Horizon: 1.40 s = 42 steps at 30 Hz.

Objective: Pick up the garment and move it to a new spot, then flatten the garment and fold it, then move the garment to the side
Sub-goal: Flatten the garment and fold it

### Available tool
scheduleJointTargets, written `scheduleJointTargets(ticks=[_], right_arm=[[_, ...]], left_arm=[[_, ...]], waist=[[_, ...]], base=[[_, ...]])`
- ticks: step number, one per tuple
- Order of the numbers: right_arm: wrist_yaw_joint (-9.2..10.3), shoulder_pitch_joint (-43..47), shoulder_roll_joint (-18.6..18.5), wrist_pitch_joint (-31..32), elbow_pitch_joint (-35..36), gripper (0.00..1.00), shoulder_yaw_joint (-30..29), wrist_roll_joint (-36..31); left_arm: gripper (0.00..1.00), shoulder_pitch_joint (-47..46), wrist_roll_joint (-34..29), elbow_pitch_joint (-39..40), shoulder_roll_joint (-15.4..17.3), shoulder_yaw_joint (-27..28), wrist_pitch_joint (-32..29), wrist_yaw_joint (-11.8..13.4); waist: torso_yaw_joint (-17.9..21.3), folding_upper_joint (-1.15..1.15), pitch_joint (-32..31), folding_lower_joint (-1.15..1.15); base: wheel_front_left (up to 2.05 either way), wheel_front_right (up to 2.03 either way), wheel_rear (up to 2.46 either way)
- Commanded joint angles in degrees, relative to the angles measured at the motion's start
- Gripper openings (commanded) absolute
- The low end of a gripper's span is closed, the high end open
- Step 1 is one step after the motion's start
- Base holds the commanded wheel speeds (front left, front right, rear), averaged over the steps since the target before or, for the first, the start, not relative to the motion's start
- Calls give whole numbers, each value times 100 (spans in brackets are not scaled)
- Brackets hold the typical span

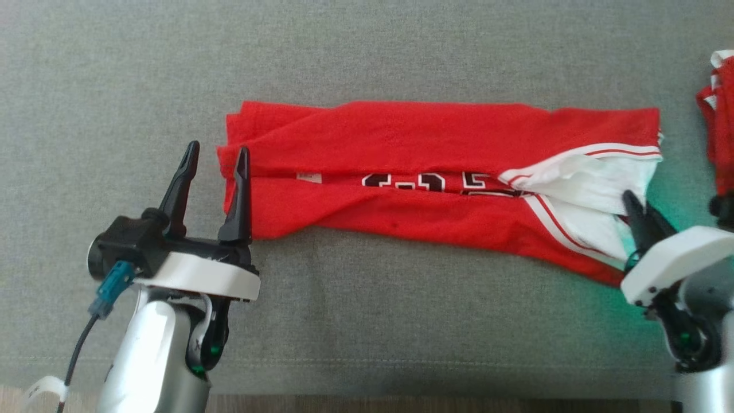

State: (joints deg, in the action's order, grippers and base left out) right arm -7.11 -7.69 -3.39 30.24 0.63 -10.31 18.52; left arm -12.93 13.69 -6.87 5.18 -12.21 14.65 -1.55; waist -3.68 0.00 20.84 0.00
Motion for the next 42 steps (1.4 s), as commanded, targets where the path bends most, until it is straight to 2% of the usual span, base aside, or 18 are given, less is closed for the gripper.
scheduleJointTargets(ticks=[1,8,14,16,20,24,27,35,42], right_arm=[[-37,-10,-51,-48,334,0,28,34],[-37,-142,-143,242,946,0,346,87],[-37,-440,-89,573,1544,0,1240,158],[-37,-485,-72,620,1574,0,1454,206],[-37,-668,0,692,1482,0,2261,452],[-37,-918,43,514,1040,0,2946,801],[-37,-1160,48,130,549,0,3381,1288],[-37,-2123,50,-984,-1124,0,4020,1982],[-37,-2855,50,-1691,-2237,0,4797,2531]], left_arm=[[100,14,-44,150,24,221,35,-11],[100,115,-51,133,-44,284,35,-36],[100,175,-60,115,-86,330,35,-59],[100,185,-57,107,-96,331,35,-63],[100,218,-53,88,-128,319,35,-80],[100,228,-51,68,-152,296,35,-106],[100,210,-42,45,-171,247,35,-134],[100,48,22,-4,-212,48,35,-189],[100,-86,66,19,-225,4,35,-168]], waist=[[-19,0,-55,0],[-116,0,-239,0],[-188,0,-392,0],[-209,0,-423,0],[-289,0,-517,0],[-401,0,-554,0],[-538,0,-518,0],[-955,0,-264,0],[-1069,0,-21,0]], base=[[0,0,0],[0,0,0],[0,0,0],[0,0,0],[0,0,0],[0,0,0],[0,0,0],[0,0,0],[0,0,0]])
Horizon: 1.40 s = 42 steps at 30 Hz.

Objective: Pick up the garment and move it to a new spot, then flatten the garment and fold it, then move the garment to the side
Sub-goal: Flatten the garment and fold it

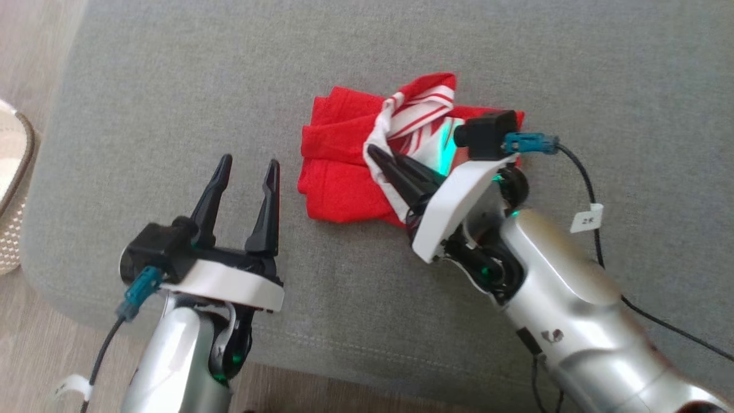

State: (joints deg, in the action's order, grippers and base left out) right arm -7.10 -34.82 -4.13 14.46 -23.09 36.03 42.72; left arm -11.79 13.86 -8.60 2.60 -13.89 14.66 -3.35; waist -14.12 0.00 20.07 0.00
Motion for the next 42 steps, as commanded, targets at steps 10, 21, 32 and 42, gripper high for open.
scheduleJointTargets(ticks=[10,21,32,42], right_arm=[[-39,-721,124,-1083,-254,100,1257,719],[-39,-600,124,-2038,466,100,589,-92],[-39,1150,-170,-1853,1639,100,-2009,-1652],[-39,2516,-208,-1537,2710,100,-3145,-2705]], left_arm=[[100,-272,85,195,29,166,34,44],[100,-135,-85,142,48,388,34,37],[100,-37,-155,60,316,657,31,138],[100,263,-185,128,559,716,-94,221]], waist=[[146,0,111,0],[687,0,-125,0],[1101,0,-419,0],[1261,0,-763,0]], base=[[0,0,0],[0,0,0],[0,0,0],[0,0,0]])
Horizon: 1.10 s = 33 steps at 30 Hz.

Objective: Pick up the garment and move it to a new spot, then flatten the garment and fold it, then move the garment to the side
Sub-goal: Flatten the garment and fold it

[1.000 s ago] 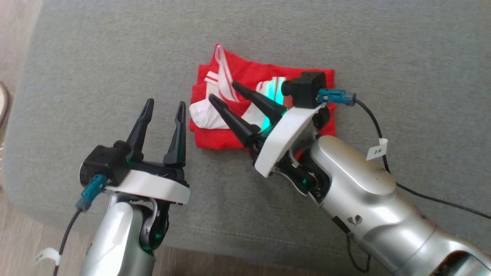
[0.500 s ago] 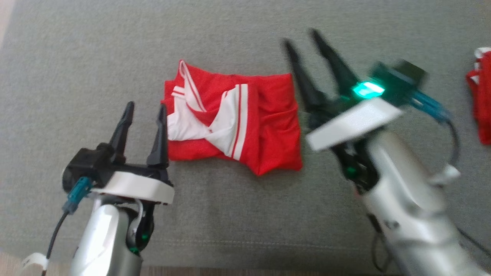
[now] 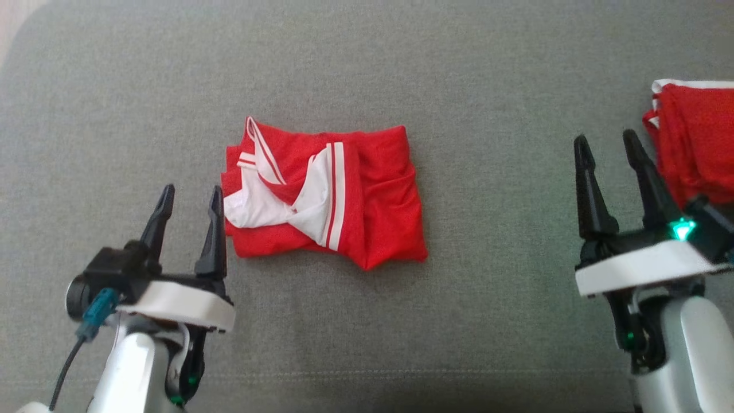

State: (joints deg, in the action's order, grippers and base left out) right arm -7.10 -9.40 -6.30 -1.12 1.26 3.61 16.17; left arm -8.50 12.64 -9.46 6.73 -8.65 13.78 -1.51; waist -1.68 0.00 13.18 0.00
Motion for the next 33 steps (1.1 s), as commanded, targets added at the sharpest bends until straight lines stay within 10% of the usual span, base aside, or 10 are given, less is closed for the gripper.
scheduleJointTargets(ticks=[1,32,33], right_arm=[[-39,65,16,51,342,100,68,-114],[-39,770,169,523,699,100,-232,-577],[-39,737,153,557,655,42,-193,-561]], left_arm=[[100,-23,-68,233,161,184,-22,43],[100,444,-24,570,271,-11,-262,207],[100,421,-20,571,272,-19,-259,204]], waist=[[19,0,-113,0],[-69,0,-381,0],[-89,0,-358,0]], base=[[0,0,0],[0,0,0],[0,0,0]])
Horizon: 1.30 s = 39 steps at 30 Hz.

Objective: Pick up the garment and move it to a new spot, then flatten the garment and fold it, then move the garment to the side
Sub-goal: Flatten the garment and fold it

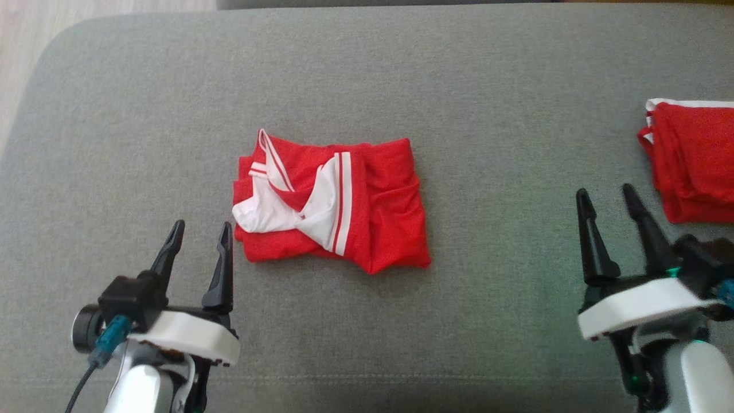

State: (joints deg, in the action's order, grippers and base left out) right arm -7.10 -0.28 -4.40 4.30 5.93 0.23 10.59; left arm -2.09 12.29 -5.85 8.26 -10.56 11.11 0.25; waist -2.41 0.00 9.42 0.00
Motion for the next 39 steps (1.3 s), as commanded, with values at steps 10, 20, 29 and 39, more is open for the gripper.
scheduleJointTargets(ticks=[10,20,29,39], right_arm=[[-39,-1215,17,38,-933,0,1547,329],[-39,-2471,140,-383,-2834,0,2844,893],[-39,-3153,151,-720,-3710,0,3791,1656],[-39,-3518,151,-794,-3714,0,5324,2507]], left_arm=[[100,-656,21,129,38,17,141,-60],[100,-1047,51,-117,-117,-125,309,-155],[100,-1162,65,-271,-174,-132,370,-178],[100,-1155,64,-294,-188,-88,385,-171]], waist=[[-397,0,477,0],[-757,0,841,0],[-827,0,892,0],[-785,0,892,0]], base=[[0,0,0],[0,0,0],[0,0,0],[0,0,0]])
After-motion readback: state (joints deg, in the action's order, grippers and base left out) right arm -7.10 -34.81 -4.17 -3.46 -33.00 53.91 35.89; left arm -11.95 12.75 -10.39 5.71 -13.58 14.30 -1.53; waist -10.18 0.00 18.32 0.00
